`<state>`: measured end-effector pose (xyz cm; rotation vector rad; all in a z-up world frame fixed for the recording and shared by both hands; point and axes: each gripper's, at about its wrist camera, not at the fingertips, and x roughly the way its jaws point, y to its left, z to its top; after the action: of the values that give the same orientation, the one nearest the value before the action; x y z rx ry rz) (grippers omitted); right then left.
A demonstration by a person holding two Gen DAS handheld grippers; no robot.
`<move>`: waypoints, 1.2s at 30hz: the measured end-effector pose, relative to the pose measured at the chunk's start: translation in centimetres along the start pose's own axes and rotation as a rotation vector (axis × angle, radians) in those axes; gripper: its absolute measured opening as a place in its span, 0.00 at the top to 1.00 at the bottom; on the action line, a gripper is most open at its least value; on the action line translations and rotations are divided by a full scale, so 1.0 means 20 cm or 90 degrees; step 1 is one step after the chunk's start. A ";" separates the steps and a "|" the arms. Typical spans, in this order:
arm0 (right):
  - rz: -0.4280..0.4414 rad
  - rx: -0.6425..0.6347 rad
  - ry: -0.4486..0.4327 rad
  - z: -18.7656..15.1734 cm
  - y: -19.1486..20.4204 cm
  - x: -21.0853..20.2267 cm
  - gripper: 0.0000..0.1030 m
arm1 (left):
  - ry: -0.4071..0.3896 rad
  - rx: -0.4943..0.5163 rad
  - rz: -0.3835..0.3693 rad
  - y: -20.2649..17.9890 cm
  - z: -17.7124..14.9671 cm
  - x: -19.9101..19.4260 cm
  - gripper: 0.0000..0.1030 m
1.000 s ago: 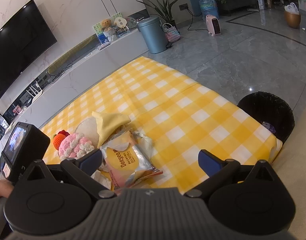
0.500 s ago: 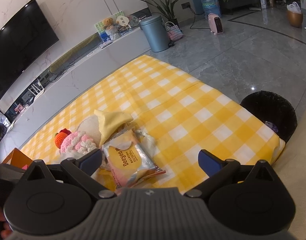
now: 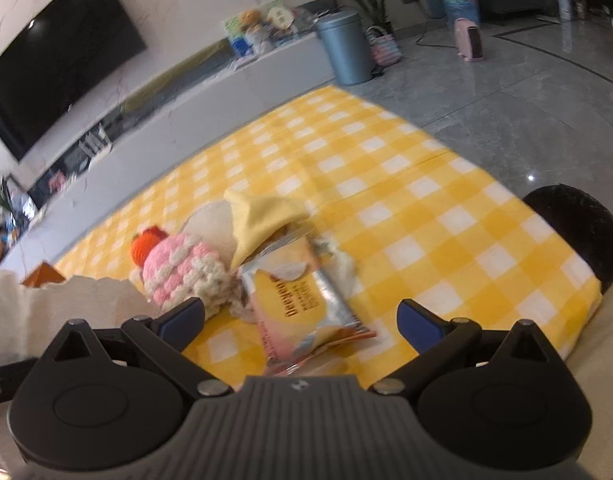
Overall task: Organize soft objects
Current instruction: 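Grasp the yellow Deeyeo snack bag with the right tool while the left tool holds the tissue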
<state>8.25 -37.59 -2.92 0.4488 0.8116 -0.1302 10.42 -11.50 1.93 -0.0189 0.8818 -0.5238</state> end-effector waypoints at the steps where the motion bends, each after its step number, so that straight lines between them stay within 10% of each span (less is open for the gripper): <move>1: -0.009 -0.012 0.009 0.00 0.03 0.03 0.03 | -0.005 -0.008 -0.005 0.02 -0.01 0.00 0.87; 18: -0.123 -0.213 0.057 -0.01 0.28 0.42 0.04 | -0.131 -0.027 -0.073 0.21 -0.08 -0.11 0.87; 24: -0.143 -0.194 0.057 0.00 0.24 0.44 0.40 | -0.144 -0.037 -0.054 0.22 -0.10 -0.15 0.87; 31: -0.069 -0.153 0.058 0.01 0.21 0.31 0.46 | -0.161 -0.053 -0.052 0.27 -0.10 -0.20 0.87; 36: 0.113 -0.082 0.076 0.00 0.15 0.18 0.47 | -0.164 -0.066 -0.046 0.30 -0.10 -0.22 0.87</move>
<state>11.55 -34.73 -4.45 0.4080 0.8870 0.1142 9.35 -3.91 2.47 -0.2090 0.6566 -0.5303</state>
